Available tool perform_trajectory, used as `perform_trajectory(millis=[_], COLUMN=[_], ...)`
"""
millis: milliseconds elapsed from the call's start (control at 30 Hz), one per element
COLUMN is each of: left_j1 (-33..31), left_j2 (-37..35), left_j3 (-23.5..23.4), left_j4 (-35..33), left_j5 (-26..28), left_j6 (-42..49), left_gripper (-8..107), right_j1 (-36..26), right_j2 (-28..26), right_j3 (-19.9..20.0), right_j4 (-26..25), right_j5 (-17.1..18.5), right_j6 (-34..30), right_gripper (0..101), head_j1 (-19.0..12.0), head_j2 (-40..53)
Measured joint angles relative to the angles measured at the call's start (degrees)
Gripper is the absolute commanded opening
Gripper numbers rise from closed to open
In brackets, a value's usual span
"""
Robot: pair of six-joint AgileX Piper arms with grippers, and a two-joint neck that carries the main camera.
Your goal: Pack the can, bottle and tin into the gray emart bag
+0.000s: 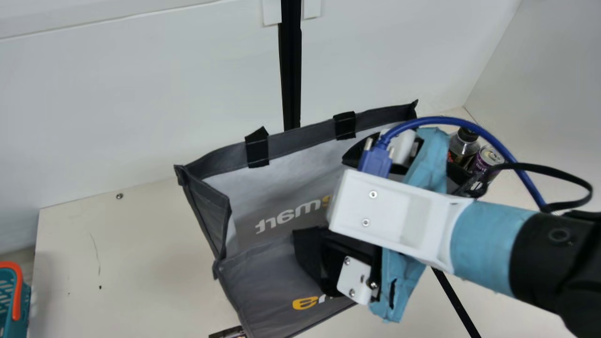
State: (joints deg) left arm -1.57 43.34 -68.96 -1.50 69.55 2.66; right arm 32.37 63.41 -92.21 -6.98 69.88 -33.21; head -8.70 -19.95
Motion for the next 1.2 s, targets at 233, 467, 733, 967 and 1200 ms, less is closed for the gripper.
perform_trajectory(millis=[233,467,733,967,1200], left_j1=[0.0,0.0,0.0,0.0,0.0], left_j2=[0.0,0.0,0.0,0.0,0.0], left_j3=[0.0,0.0,0.0,0.0,0.0], left_j4=[0.0,0.0,0.0,0.0,0.0], left_j5=[0.0,0.0,0.0,0.0,0.0], left_j6=[0.0,0.0,0.0,0.0,0.0], left_gripper=[90,90,90,90,90], right_j1=[-1.0,-2.7,-5.5,-8.3,-11.8], right_j2=[-2.1,-3.8,-5.2,-5.9,-6.1], right_j3=[0.3,0.0,-1.6,-3.1,-5.2], right_j4=[0.5,2.1,3.3,4.0,4.1], right_j5=[0.1,0.1,0.0,0.1,0.1], right_j6=[0.6,1.5,3.4,4.9,7.1], right_gripper=[91,91,91,91,91], head_j1=[0.1,0.1,0.0,0.1,0.0], head_j2=[0.0,0.0,0.1,0.0,0.0])
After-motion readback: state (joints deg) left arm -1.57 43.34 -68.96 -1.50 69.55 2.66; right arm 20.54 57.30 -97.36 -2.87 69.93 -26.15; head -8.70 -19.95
